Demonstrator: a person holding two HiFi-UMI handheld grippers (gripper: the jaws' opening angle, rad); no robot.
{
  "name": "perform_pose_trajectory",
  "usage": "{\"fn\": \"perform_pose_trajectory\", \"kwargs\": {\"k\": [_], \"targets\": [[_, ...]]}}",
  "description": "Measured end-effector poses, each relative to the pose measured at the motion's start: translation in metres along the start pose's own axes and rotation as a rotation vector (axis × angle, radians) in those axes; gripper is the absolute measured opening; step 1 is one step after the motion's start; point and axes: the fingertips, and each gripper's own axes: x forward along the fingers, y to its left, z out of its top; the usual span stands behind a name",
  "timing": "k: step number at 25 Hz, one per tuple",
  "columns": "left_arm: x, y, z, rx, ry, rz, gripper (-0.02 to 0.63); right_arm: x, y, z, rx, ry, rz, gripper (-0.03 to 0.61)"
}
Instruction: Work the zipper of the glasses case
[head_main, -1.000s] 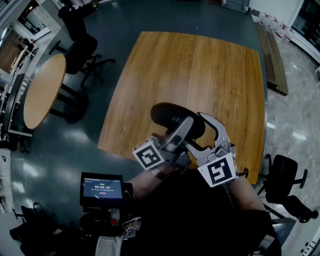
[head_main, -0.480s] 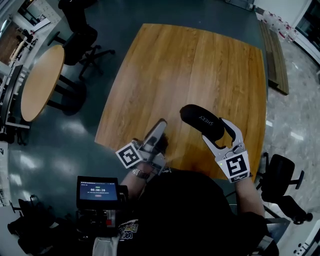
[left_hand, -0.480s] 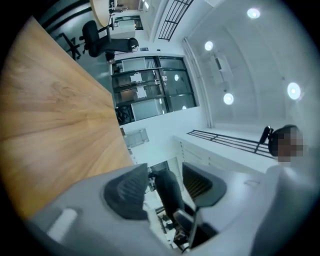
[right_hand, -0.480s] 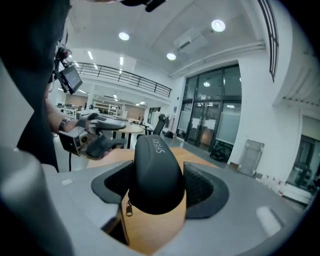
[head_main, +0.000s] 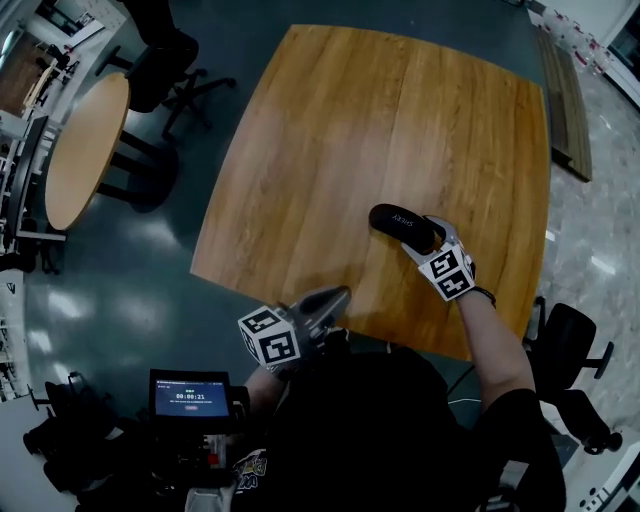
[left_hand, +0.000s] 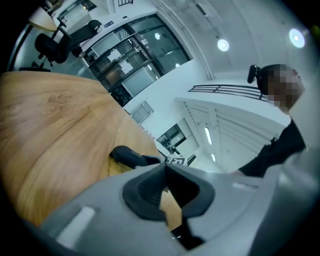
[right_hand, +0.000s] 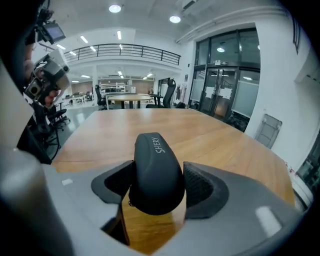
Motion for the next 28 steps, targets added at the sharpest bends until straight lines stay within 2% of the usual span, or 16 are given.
{"fn": "perform_pose_trajectory", "kwargs": {"k": [3, 7, 12, 15, 16, 17, 18, 19, 25, 28], "targets": [[-0.011, 0.007, -0.005, -0.006, -0.001, 0.041, -0.002, 0.019, -0.009, -0.011, 0.060, -0.004, 0.009, 0.314], [-0.024, 0.018, -0.011, -0.061, -0.014, 0.081, -0.002, 0.027, -0.012, -0.017, 0.035, 0.023, 0.036, 0.313], [-0.025, 0.024, -0.014, -0.059, 0.002, 0.064, -0.002, 0.023, -0.009, -0.014, -0.003, 0.048, 0.047, 0.314], [-0.024, 0.026, -0.012, -0.041, 0.015, 0.029, -0.002, 0.003, -0.010, -0.003, 0.026, -0.018, 0.006, 0.307], [-0.023, 0.027, -0.011, -0.038, 0.020, 0.018, -0.002, -0.008, -0.010, 0.003, 0.045, -0.048, -0.014, 0.279], [-0.023, 0.028, -0.010, -0.038, 0.024, 0.009, -0.002, -0.020, -0.010, 0.009, 0.070, -0.078, -0.038, 0.248], [-0.023, 0.029, -0.009, -0.039, 0.027, 0.001, -0.002, -0.032, -0.010, 0.016, 0.102, -0.112, -0.065, 0.162], [-0.022, 0.030, -0.009, -0.040, 0.030, -0.008, -0.002, -0.044, -0.009, 0.023, 0.142, -0.147, -0.089, 0.004], [-0.020, 0.027, 0.002, -0.004, 0.072, -0.096, -0.002, -0.101, 0.030, 0.076, 0.464, -0.351, -0.168, 0.005], [-0.018, 0.019, 0.001, 0.035, 0.104, -0.139, -0.002, -0.126, 0.064, 0.096, 0.633, -0.421, -0.169, 0.005]]}}
